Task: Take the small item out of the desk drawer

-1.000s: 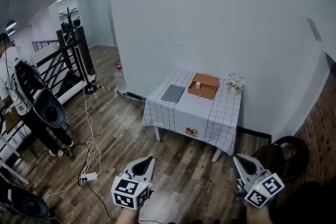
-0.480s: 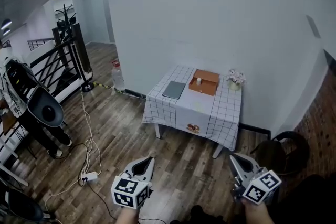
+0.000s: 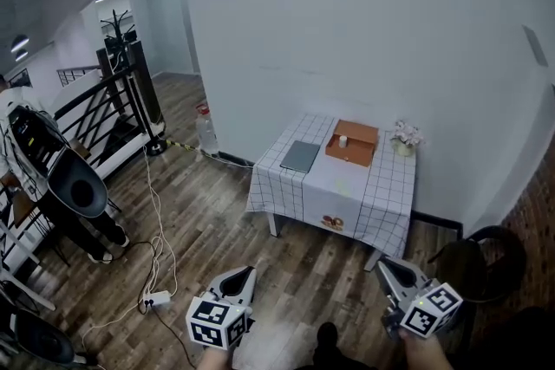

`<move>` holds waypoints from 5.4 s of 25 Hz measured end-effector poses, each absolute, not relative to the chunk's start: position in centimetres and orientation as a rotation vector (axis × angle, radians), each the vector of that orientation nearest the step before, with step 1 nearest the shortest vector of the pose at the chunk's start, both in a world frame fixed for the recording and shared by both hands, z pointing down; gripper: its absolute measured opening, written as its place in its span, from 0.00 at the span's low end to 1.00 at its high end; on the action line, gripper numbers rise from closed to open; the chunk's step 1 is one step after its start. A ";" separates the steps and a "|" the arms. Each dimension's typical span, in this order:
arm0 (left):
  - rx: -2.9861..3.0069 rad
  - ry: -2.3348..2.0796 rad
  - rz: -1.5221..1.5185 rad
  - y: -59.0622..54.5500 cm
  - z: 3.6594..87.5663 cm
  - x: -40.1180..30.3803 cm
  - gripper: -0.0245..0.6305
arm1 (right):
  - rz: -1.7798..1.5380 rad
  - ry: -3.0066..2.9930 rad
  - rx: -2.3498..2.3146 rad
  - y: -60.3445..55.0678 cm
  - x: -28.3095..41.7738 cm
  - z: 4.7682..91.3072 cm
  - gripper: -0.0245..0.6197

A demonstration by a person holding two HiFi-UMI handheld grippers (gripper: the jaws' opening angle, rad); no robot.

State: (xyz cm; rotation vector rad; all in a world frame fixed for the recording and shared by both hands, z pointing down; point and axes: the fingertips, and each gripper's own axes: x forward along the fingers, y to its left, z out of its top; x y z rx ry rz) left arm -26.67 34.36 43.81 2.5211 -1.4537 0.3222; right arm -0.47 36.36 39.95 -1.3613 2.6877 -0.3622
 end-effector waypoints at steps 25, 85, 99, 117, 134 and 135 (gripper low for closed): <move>2.513 -1.344 0.465 9.0 46.1 -12.8 0.06 | -0.499 2.659 -1.305 12.4 10.8 43.1 0.06; 2.382 -1.327 0.494 -31.8 50.9 -4.9 0.06 | -0.773 2.889 -1.254 -29.9 14.2 51.7 0.18; 2.377 -1.188 0.519 -34.5 56.9 -3.4 0.06 | -0.948 2.999 -1.331 -36.3 10.4 59.5 0.28; 2.585 -0.750 0.978 -40.5 67.3 7.2 0.27 | -1.090 2.847 -1.515 -37.5 15.6 60.6 0.28; 2.504 -0.603 1.436 -42.3 72.9 10.4 0.27 | -1.159 2.550 -1.741 -33.9 22.1 61.1 0.28; 2.499 -0.605 1.440 -42.3 73.0 10.5 0.27 | -1.159 2.536 -1.755 -33.5 22.4 61.0 0.28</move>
